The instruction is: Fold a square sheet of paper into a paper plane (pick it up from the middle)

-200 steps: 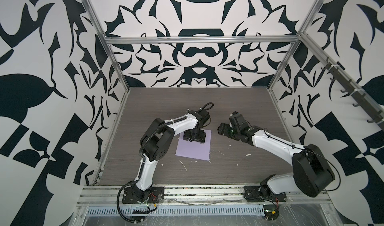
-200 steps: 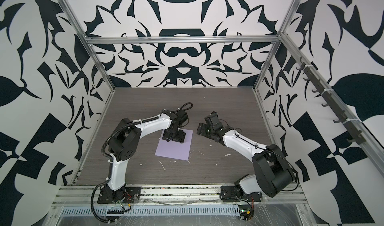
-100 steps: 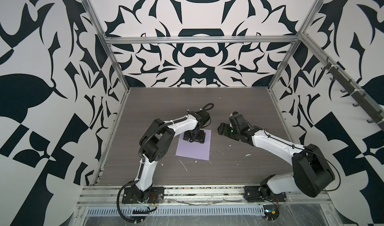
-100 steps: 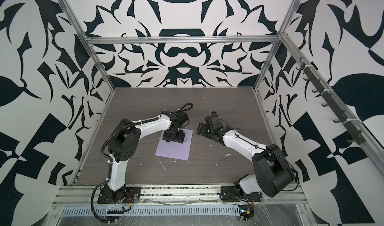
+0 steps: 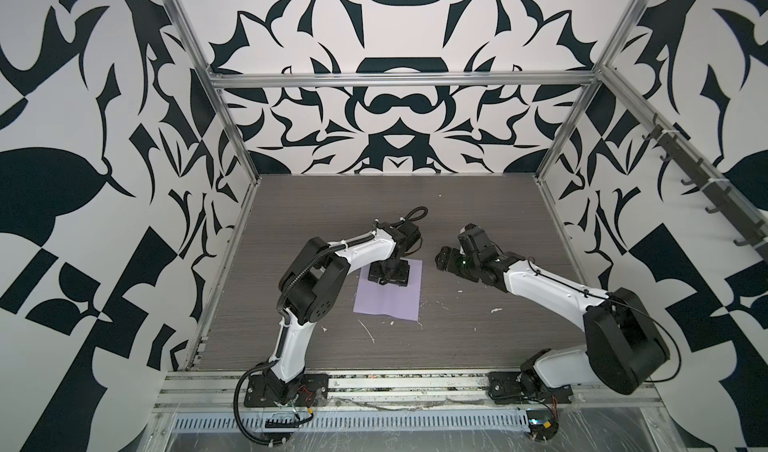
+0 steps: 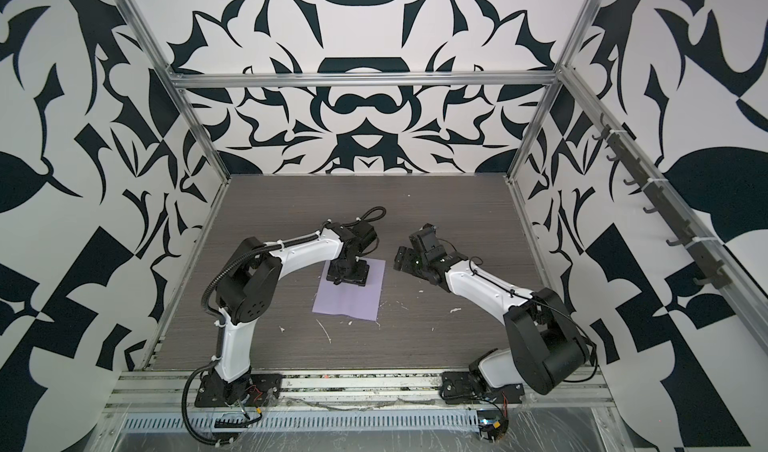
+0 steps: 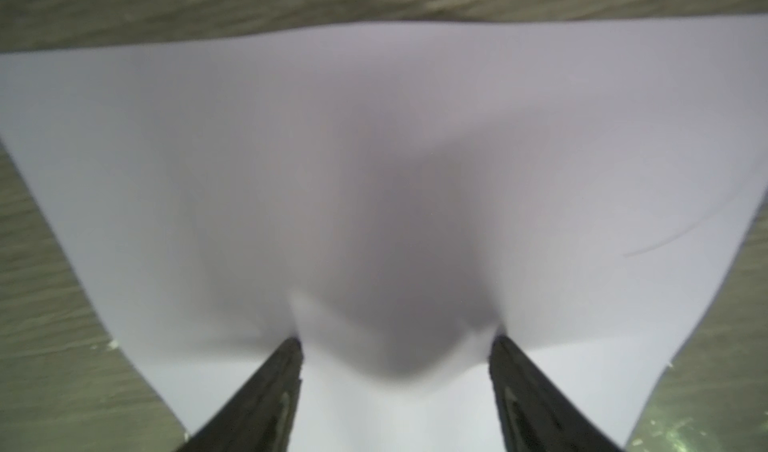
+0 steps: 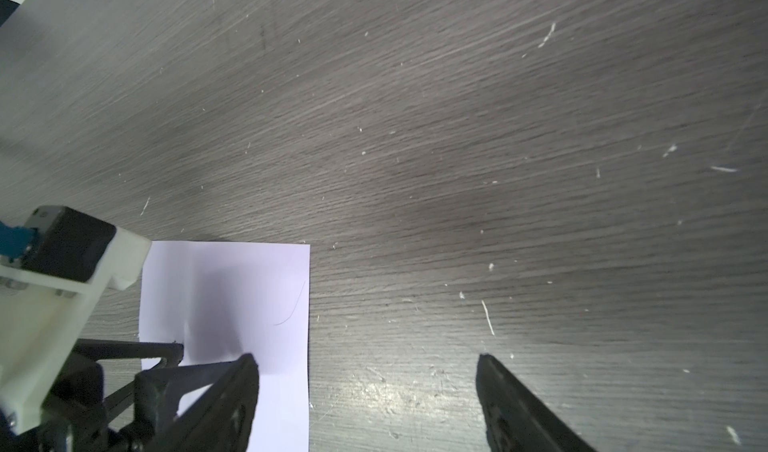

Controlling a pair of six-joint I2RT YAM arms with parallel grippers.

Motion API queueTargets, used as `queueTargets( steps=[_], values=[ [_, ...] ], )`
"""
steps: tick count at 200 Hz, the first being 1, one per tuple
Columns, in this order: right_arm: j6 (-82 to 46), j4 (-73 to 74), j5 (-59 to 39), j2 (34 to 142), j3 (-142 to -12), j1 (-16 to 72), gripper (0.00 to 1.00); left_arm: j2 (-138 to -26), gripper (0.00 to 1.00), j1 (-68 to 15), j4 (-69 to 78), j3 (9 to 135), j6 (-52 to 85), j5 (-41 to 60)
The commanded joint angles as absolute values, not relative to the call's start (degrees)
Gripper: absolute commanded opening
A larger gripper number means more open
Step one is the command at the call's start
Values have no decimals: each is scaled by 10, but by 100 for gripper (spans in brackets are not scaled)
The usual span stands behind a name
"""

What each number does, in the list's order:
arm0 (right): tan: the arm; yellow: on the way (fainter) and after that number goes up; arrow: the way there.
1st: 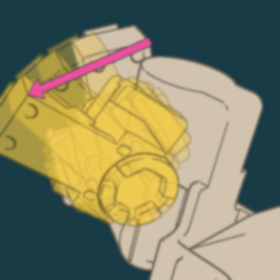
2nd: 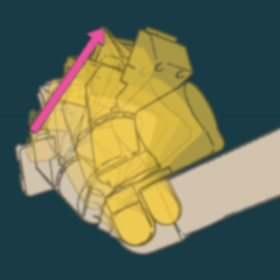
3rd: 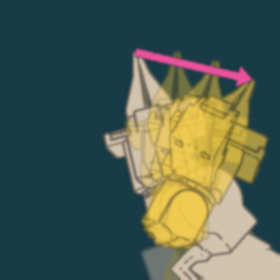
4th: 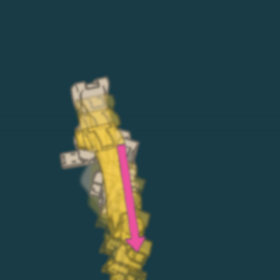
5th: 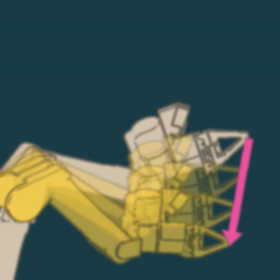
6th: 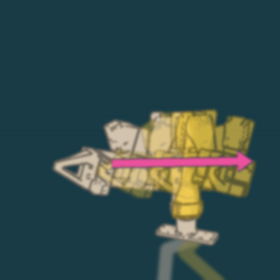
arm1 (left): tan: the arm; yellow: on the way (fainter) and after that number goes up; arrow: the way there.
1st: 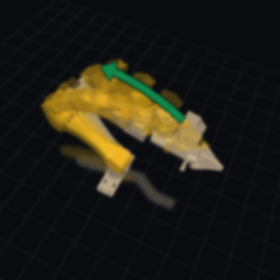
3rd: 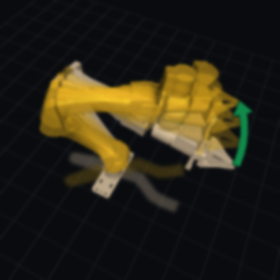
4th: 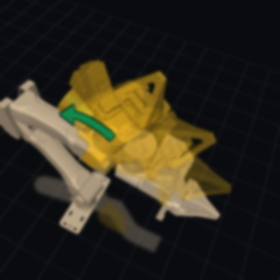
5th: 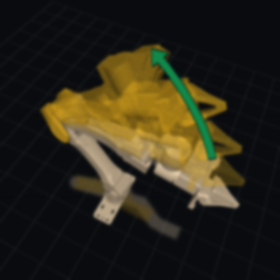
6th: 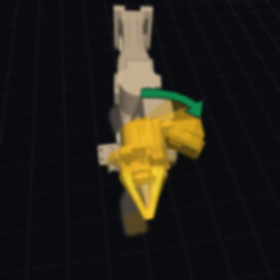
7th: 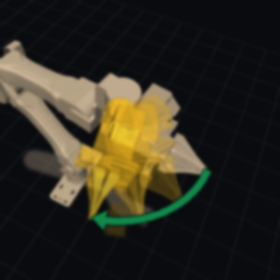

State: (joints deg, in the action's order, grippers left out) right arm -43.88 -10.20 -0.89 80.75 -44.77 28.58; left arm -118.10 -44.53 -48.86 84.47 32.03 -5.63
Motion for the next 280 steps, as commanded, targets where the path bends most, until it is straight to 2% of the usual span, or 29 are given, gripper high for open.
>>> queueTargets(
  steps=[1, 25, 60, 85, 131, 165, 235, 263, 280],
  values=[
    [-446, -91, -3, 806, -449, 282, 86, -1219, 65, -444, -500, 808, 331, -57],
    [-446, -94, 4, 802, -451, 283, 86, -1181, 53, -443, -479, 803, 333, -48],
    [-445, -100, 16, 795, -459, 279, 86, -1115, 30, -440, -469, 802, 333, -45],
    [-444, -106, 28, 788, -463, 277, 85, -1053, 23, -429, -454, 801, 332, -28],
    [-446, -106, 36, 778, -472, 271, 84, -956, 20, -398, -459, 815, 322, 29],
    [-445, -91, 12, 774, -472, 264, 84, -928, 21, -368, -408, 808, 331, 131],
    [-386, -48, -118, 788, -482, 246, 81, -1012, 23, -308, -191, 736, 438, 320],
    [-355, -65, -166, 812, -509, 243, 77, -1058, 25, -304, -136, 725, 465, 364],
    [-348, -66, -204, 840, -524, 243, 70, -1076, 26, -303, -119, 715, 469, 369]
  ],
)
